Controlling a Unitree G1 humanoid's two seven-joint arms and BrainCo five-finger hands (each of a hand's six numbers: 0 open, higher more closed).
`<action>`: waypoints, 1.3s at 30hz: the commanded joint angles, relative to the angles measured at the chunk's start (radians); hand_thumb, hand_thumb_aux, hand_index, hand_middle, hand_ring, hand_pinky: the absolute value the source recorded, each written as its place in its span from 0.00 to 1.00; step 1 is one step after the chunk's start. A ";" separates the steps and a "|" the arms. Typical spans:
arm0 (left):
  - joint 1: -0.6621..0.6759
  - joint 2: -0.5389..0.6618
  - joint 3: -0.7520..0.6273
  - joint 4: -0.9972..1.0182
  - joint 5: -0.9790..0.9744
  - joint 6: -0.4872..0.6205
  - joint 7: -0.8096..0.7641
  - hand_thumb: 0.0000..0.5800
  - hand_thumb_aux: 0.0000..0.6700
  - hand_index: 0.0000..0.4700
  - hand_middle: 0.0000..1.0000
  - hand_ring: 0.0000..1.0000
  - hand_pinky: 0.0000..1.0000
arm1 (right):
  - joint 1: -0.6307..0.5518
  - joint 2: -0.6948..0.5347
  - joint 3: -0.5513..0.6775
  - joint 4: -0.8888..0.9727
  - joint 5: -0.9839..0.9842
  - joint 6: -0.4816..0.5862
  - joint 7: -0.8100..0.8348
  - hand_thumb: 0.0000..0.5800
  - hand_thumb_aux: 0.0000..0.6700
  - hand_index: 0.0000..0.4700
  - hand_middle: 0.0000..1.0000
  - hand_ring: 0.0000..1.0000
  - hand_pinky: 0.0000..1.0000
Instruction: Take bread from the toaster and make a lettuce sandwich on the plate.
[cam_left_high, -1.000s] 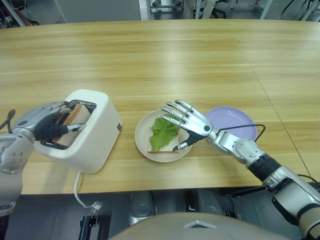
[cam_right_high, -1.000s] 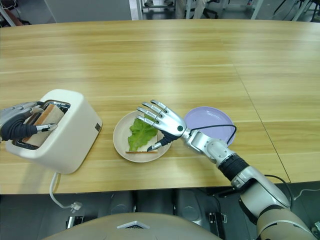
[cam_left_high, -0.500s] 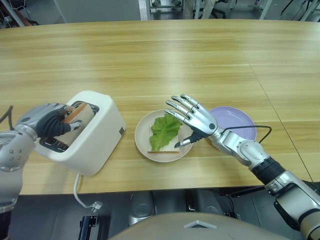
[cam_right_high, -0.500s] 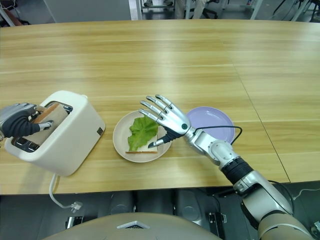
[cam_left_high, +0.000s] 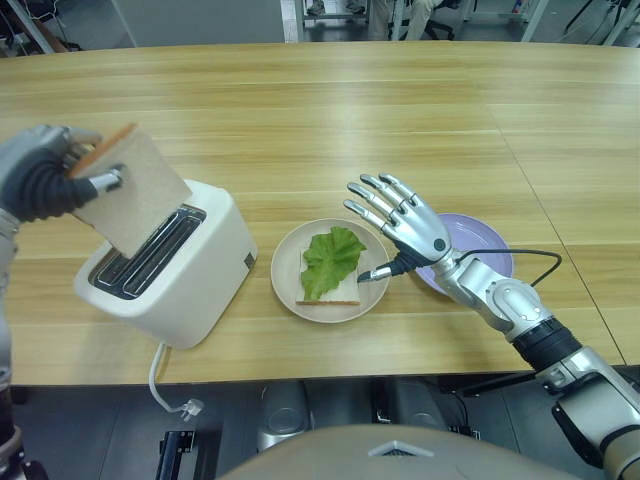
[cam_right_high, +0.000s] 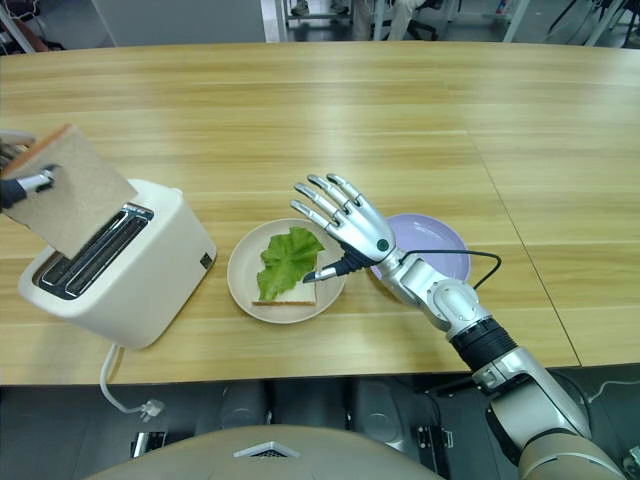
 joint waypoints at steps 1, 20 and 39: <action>-0.039 0.018 0.039 0.000 -0.058 0.015 -0.015 1.00 1.00 0.98 1.00 1.00 1.00 | 0.019 -0.015 -0.044 -0.025 0.025 0.007 0.011 0.00 0.00 0.00 0.00 0.00 0.00; -0.550 -0.057 -0.428 0.140 -0.365 0.151 -0.210 1.00 1.00 0.98 1.00 1.00 1.00 | 0.088 -0.112 -0.365 -0.085 0.194 0.040 -0.005 0.00 0.00 0.00 0.00 0.00 0.00; -0.810 -0.443 -0.896 0.877 -0.242 -0.201 -0.511 1.00 1.00 0.98 1.00 1.00 1.00 | 0.118 -0.086 -0.406 -0.129 0.220 0.025 0.014 0.00 0.00 0.00 0.00 0.00 0.00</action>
